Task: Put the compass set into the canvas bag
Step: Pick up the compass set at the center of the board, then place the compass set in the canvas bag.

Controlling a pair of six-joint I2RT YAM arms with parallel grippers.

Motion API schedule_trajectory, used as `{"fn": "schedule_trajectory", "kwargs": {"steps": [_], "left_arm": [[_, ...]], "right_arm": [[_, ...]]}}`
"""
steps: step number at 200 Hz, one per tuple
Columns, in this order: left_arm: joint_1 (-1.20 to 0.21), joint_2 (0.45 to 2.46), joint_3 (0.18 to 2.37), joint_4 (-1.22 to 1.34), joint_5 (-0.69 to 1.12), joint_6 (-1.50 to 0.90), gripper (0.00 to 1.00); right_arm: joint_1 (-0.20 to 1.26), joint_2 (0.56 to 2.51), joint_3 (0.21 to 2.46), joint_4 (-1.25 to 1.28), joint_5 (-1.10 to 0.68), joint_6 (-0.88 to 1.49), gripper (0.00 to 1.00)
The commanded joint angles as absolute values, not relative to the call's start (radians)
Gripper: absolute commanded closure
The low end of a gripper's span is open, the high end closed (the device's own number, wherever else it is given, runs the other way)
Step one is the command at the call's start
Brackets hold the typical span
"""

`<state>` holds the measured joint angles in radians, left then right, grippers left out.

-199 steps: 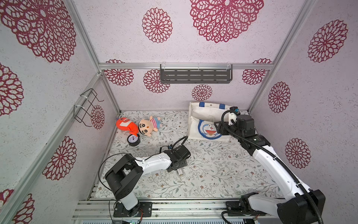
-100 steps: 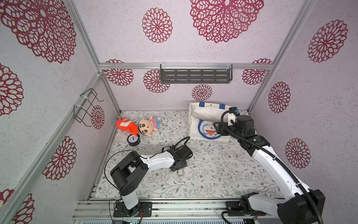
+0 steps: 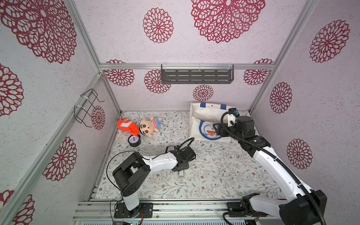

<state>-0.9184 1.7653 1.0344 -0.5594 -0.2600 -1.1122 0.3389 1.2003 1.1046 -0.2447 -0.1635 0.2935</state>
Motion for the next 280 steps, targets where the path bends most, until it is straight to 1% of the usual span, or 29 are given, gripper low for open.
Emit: {"fn": "schedule_trajectory", "kwargs": {"steps": [1,23,46,69,90,115,136,186,212,228,280], "left_arm": [[-0.931,1.709,1.042,-0.517,-0.361,-1.014,0.55],[-0.931,1.635,0.961,-0.394,-0.406,-0.944,0.58],[-0.933,1.529,0.847,-0.212,-0.443,-0.824,0.61],[-0.935,1.427,0.732,-0.019,-0.433,-0.684,0.6],[-0.934,1.357,0.657,0.1,-0.409,-0.579,0.6],[-0.932,1.307,0.604,0.188,-0.375,-0.512,0.6],[-0.93,1.302,0.592,0.23,-0.338,-0.489,0.61],[-0.928,1.308,0.58,0.297,-0.316,-0.471,0.62],[-0.93,1.308,0.586,0.298,-0.313,-0.453,0.62],[-0.929,1.305,0.588,0.302,-0.308,-0.446,0.62],[-0.929,1.3,0.587,0.302,-0.314,-0.437,0.62]], "right_arm": [[0.351,1.169,1.105,-0.255,-0.206,0.324,0.32],[0.374,1.169,1.095,-0.275,-0.244,0.331,0.32],[0.415,1.179,1.077,-0.291,-0.272,0.331,0.33],[0.47,1.201,1.048,-0.275,-0.295,0.341,0.33],[0.532,1.244,1.025,-0.229,-0.334,0.353,0.33],[0.592,1.32,1.015,-0.143,-0.41,0.398,0.33],[0.627,1.379,1.022,-0.081,-0.46,0.424,0.33],[0.644,1.478,1.043,-0.055,-0.517,0.445,0.34],[0.644,1.499,1.036,-0.058,-0.551,0.444,0.37],[0.646,1.506,1.034,-0.056,-0.582,0.447,0.41],[0.646,1.51,1.034,-0.048,-0.608,0.46,0.6]]}}
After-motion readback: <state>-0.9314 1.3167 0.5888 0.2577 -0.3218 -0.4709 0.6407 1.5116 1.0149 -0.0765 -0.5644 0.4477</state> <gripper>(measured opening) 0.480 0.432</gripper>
